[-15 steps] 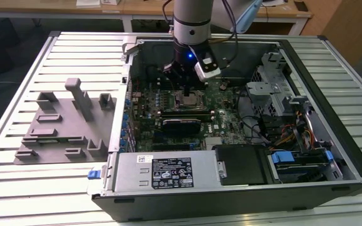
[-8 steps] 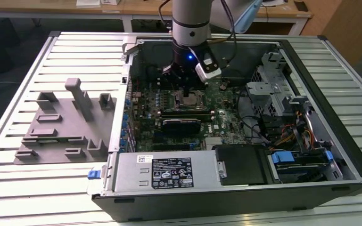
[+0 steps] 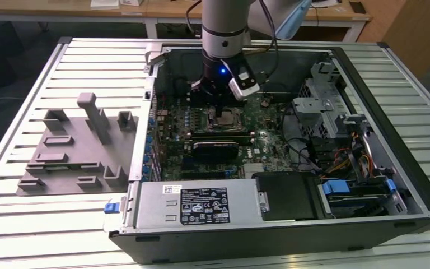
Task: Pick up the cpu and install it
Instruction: 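Close the cpu cover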
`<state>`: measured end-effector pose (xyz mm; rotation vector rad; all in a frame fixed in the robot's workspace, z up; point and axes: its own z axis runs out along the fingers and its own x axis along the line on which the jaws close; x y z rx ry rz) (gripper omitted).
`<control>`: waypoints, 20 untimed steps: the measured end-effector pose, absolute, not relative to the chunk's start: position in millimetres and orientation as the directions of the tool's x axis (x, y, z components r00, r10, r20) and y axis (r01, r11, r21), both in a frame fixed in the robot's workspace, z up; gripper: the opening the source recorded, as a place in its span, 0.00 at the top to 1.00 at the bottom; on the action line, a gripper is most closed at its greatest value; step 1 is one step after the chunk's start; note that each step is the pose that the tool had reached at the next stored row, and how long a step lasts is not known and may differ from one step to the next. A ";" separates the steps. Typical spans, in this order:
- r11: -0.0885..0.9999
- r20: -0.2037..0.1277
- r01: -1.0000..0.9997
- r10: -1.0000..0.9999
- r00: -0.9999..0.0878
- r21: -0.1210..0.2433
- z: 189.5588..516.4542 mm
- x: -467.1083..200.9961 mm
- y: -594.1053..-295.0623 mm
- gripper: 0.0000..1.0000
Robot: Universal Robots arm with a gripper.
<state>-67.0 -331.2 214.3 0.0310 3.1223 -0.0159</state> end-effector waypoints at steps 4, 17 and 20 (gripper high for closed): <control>1.000 -0.019 0.019 0.019 -1.000 -0.010 212.4 -70.3 -331.2 0.89; 1.000 -0.019 0.009 0.009 -1.000 -0.007 202.8 -77.6 -331.1 0.89; 1.000 -0.019 0.006 0.006 -1.000 -0.007 201.2 -78.2 -331.2 0.89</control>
